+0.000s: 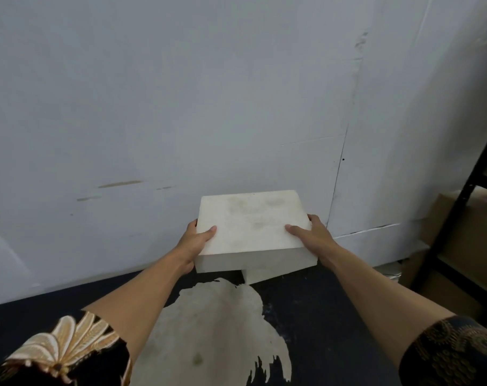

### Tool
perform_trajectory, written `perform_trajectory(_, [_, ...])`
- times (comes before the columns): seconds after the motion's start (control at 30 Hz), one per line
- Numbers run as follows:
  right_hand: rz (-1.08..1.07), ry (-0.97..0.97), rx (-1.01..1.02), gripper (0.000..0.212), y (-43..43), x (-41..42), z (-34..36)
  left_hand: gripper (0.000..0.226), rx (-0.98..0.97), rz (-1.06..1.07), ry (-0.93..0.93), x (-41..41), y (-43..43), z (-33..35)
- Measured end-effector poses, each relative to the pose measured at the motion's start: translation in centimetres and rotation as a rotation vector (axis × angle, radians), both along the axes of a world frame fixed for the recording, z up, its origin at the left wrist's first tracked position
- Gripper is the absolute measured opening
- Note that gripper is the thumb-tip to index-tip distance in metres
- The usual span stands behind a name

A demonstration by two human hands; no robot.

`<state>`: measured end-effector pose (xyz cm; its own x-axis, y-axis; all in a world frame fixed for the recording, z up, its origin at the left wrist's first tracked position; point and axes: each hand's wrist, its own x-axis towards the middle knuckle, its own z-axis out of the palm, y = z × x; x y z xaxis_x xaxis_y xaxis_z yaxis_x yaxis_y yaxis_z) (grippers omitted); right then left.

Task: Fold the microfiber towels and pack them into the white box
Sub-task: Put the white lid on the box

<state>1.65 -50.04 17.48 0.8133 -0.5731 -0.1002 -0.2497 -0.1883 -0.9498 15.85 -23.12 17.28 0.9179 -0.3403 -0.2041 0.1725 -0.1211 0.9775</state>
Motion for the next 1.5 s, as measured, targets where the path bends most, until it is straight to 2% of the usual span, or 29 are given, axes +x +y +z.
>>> perform_trajectory(0.33, [0.082, 0.086, 0.026, 0.075, -14.2, 7.0, -2.8, 0.060, -0.007, 0.067, 0.065, 4.6, -13.2, -4.1])
perform_trajectory(0.57, [0.185, 0.174, 0.024, 0.078, -19.9, 12.1, -5.8, 0.055, 0.012, 0.184, 0.146, 6.1, -17.8, -7.2])
perform_trajectory(0.93, [0.248, 0.181, 0.080, 0.077, -21.2, 16.2, -9.6, 0.048, 0.085, 0.240, 0.162, 8.9, -19.0, -9.6])
perform_trajectory(1.37, [0.221, 0.157, 0.079, 0.052, -20.5, 15.9, -11.8, 0.040, 0.095, 0.259, 0.240, 8.5, -17.6, -9.9])
perform_trajectory(1.5, [0.216, 0.148, 0.068, 0.057, -20.6, 16.4, -11.6, 0.038, 0.086, 0.282, 0.228, 8.7, -18.0, -9.9])
